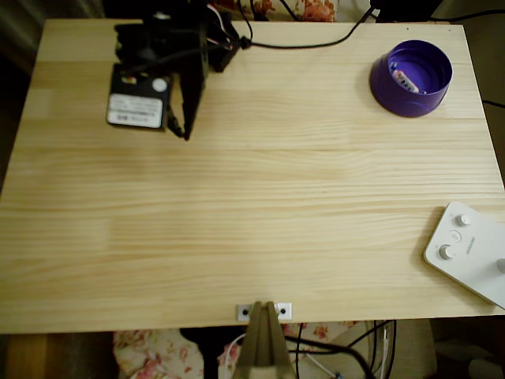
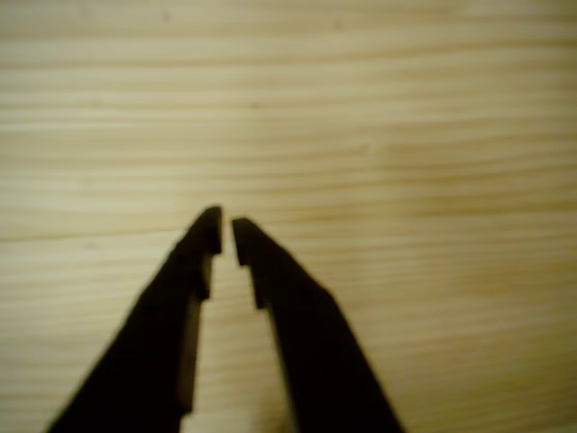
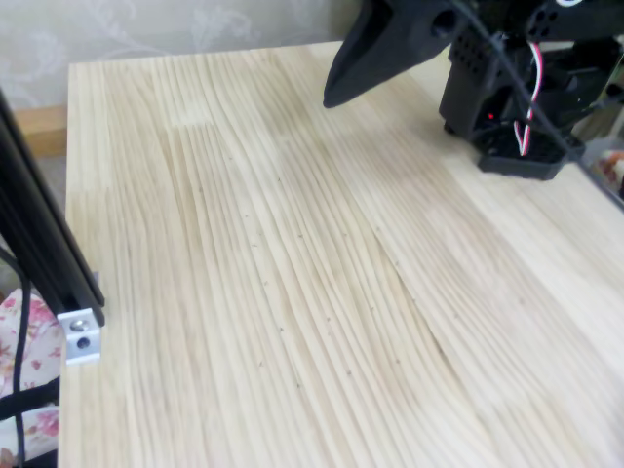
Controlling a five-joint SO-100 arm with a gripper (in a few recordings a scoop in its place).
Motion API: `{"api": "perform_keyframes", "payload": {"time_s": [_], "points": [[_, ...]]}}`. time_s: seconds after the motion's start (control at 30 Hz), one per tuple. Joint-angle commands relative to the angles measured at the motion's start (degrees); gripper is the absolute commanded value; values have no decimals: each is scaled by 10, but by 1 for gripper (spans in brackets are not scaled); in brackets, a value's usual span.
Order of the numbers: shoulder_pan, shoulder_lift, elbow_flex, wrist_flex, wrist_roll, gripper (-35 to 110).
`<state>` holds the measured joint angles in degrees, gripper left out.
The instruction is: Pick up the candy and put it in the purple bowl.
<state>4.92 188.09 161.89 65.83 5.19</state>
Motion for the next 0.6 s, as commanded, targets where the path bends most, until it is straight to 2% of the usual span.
{"api": "perform_keyframes", "payload": {"time_s": [0.0, 0.27, 0.57], "points": [[23, 10, 8, 11, -2, -1], [47, 10, 82, 5, -4, -1], [56, 10, 84, 4, 3, -1]]}}
